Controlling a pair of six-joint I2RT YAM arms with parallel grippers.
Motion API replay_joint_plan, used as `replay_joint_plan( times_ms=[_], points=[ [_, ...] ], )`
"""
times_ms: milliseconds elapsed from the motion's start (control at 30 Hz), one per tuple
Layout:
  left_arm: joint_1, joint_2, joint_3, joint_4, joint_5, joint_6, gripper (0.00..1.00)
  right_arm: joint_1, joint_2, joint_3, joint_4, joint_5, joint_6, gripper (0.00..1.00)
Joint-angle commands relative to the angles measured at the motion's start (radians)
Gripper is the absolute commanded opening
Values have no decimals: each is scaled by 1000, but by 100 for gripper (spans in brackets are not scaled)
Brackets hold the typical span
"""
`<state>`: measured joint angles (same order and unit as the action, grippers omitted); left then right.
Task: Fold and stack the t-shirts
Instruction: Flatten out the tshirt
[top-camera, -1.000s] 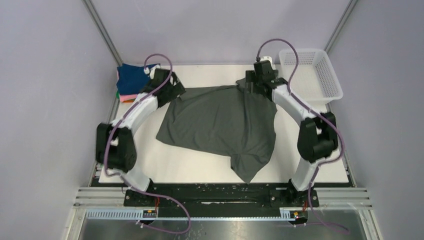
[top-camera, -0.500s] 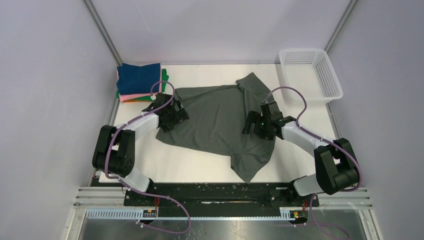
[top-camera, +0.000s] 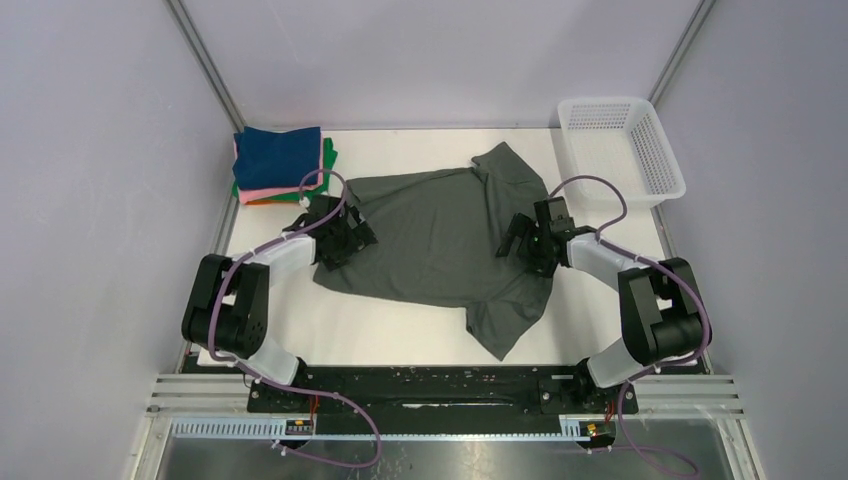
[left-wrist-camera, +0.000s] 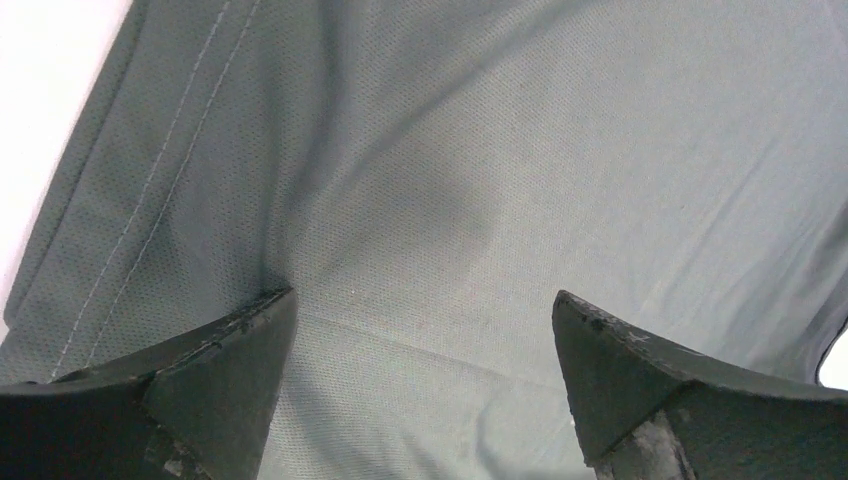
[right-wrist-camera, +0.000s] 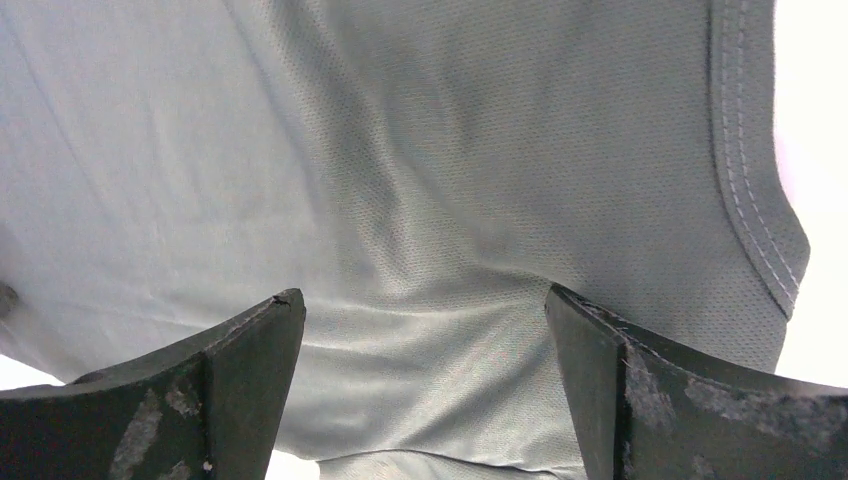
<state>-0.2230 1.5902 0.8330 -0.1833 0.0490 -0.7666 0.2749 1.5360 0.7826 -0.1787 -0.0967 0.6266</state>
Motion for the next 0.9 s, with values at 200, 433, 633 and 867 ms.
replay_joint_plan(
  times_ms=[200, 433, 633, 867],
  points=[
    [7, -228, -119, -237, -218, -48, 99, -120, 55, 107, -28, 3, 23, 100],
    [17, -469, -134, -371, -318, -100, 99, -121, -127, 125, -56, -35, -54, 99],
    [17, -647, -223, -500, -392, -185, 99, -123, -364, -25, -37, 48, -45, 100],
    [18, -676, -345, -474, -364, -223, 79, -124, -600, -181, -3, 218, 40, 98]
  ],
)
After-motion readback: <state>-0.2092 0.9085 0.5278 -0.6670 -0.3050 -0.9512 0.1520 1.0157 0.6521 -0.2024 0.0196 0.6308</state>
